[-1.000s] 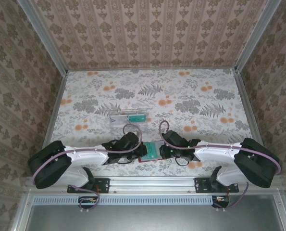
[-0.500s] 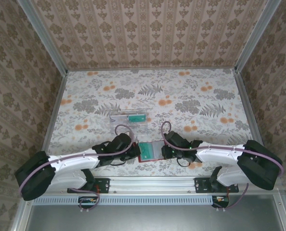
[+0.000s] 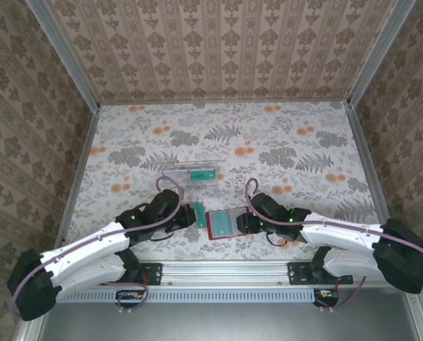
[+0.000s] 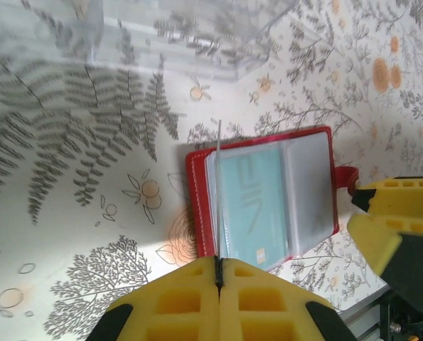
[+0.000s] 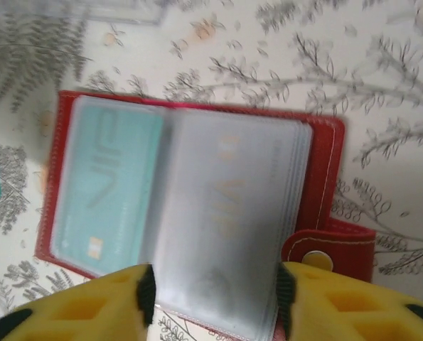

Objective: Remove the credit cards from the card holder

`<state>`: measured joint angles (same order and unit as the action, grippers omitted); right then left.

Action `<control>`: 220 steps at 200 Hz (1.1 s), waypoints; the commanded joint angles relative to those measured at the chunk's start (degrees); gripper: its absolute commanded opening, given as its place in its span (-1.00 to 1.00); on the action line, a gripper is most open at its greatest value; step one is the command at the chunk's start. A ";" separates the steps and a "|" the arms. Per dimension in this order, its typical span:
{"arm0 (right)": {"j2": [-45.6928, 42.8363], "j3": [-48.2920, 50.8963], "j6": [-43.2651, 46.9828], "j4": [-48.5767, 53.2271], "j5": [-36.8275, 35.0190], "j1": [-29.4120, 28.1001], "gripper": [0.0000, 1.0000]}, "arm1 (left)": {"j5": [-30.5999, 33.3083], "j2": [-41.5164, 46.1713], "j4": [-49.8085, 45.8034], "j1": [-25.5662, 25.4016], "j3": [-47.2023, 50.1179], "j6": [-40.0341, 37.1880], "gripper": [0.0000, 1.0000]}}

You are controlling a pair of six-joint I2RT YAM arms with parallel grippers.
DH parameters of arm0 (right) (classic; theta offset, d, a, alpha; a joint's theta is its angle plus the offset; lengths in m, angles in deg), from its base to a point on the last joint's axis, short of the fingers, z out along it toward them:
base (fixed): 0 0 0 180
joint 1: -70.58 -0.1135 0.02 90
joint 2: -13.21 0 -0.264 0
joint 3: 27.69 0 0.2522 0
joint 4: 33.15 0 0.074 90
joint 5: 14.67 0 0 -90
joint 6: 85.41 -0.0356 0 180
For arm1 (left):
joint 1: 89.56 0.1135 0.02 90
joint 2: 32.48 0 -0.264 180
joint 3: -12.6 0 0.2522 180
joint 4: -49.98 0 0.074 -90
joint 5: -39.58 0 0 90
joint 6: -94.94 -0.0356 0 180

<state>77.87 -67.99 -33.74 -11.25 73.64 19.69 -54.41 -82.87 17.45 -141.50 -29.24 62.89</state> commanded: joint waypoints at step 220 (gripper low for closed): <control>-33.11 7.73 4.84 7.67 -11.21 5.39 1.00 | 24.75 -32.98 -26.84 -2.71 -42.92 -91.11 -1.00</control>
<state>45.41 -61.18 -29.63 -4.32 63.32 24.50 -32.57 -114.21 -9.43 -143.55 -72.23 -21.65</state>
